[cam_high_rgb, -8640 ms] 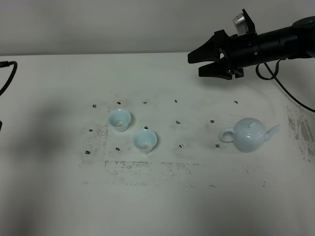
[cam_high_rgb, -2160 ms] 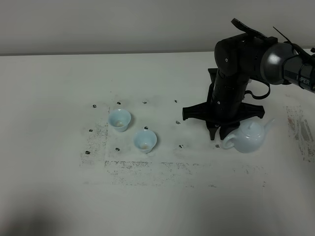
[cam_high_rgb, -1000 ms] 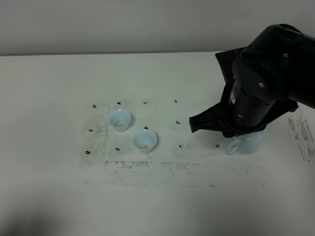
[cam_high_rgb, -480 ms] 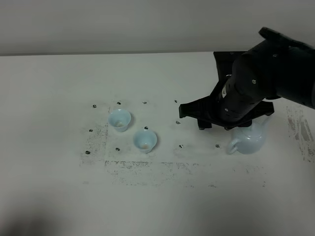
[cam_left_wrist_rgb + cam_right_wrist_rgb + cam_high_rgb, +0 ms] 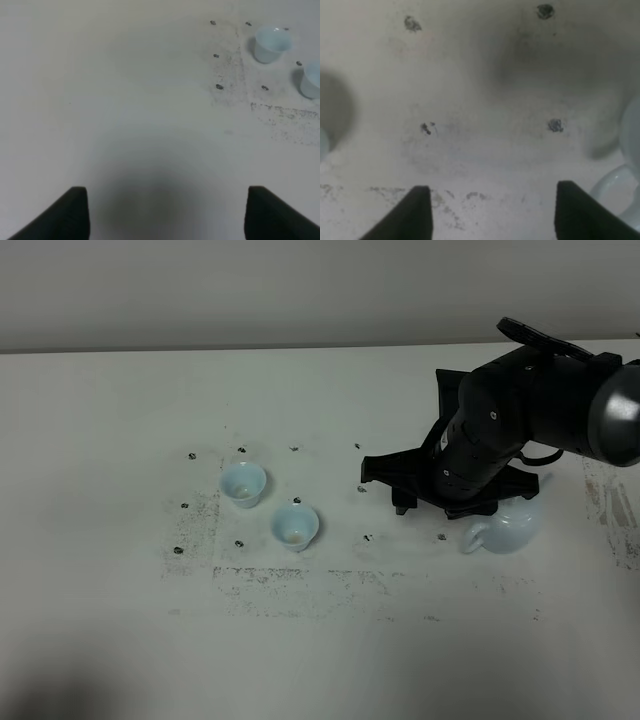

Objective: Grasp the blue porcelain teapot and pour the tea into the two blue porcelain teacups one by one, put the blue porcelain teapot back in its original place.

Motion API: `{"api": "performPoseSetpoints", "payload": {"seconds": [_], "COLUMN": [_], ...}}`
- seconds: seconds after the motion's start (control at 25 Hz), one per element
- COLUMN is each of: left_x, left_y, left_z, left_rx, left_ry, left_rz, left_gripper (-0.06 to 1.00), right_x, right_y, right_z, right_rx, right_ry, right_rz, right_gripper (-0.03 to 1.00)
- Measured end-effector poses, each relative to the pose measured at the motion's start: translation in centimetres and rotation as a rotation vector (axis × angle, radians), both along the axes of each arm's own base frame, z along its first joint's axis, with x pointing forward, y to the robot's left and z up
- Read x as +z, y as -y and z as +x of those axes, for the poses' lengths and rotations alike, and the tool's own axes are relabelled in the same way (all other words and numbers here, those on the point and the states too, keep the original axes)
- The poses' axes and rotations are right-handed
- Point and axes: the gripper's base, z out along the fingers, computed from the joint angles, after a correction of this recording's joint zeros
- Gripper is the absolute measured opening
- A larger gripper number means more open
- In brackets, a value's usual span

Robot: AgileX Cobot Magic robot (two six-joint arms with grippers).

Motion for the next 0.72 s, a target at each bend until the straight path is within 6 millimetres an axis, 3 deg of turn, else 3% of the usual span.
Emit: {"api": "performPoseSetpoints", "payload": {"seconds": [0.4, 0.72], "left_x": [0.0, 0.0], "left_y": [0.0, 0.0], "left_z": [0.0, 0.0], "left_rx": [0.0, 0.0], "left_ry": [0.0, 0.0], "left_rz": [0.0, 0.0], "left_gripper": [0.62, 0.62], "right_x": [-2.1, -2.3], "right_y": [-0.2, 0.1], "right_z": [0.3, 0.0], "right_rx": [-0.001, 0.017], "right_ry": [-0.049, -0.081], "right_rz": [-0.024, -0.066], "right_gripper": [0.46, 0.45]}}
